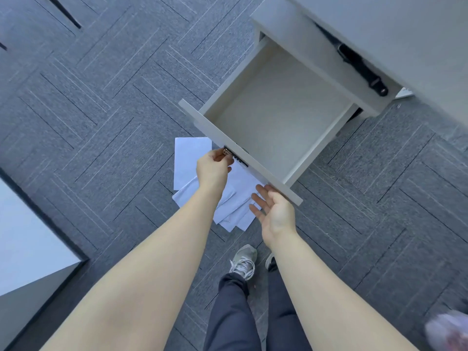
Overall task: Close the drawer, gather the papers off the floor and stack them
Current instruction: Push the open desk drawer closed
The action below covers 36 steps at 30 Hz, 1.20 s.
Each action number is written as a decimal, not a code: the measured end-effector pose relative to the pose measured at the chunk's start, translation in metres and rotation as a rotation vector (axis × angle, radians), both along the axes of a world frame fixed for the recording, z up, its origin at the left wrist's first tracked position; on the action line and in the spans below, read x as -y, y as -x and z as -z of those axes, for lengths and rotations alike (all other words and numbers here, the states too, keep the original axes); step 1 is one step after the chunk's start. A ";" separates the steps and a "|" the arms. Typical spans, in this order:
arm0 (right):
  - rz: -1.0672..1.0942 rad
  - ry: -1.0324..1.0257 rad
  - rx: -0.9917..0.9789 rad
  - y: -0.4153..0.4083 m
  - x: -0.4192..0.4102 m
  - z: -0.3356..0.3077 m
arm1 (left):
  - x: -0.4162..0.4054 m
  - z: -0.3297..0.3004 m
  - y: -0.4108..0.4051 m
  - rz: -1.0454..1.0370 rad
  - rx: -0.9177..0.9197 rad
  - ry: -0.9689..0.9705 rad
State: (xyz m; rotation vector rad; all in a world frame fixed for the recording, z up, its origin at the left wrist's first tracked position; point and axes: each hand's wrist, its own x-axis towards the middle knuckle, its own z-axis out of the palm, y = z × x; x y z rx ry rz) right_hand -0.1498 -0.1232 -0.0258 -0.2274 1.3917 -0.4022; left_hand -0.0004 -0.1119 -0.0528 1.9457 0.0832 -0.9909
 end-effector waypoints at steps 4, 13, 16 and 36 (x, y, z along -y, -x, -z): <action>-0.034 0.040 0.005 0.004 0.047 0.001 | 0.049 -0.001 0.005 0.039 0.069 -0.030; -0.090 0.094 -0.012 0.014 0.152 0.000 | 0.159 -0.007 0.014 0.081 0.168 -0.103; -0.085 0.116 -0.012 0.016 0.181 0.002 | 0.189 -0.006 0.019 0.092 0.203 -0.097; -0.187 0.184 -0.106 0.019 0.239 0.009 | 0.235 -0.007 0.006 0.821 0.797 -0.343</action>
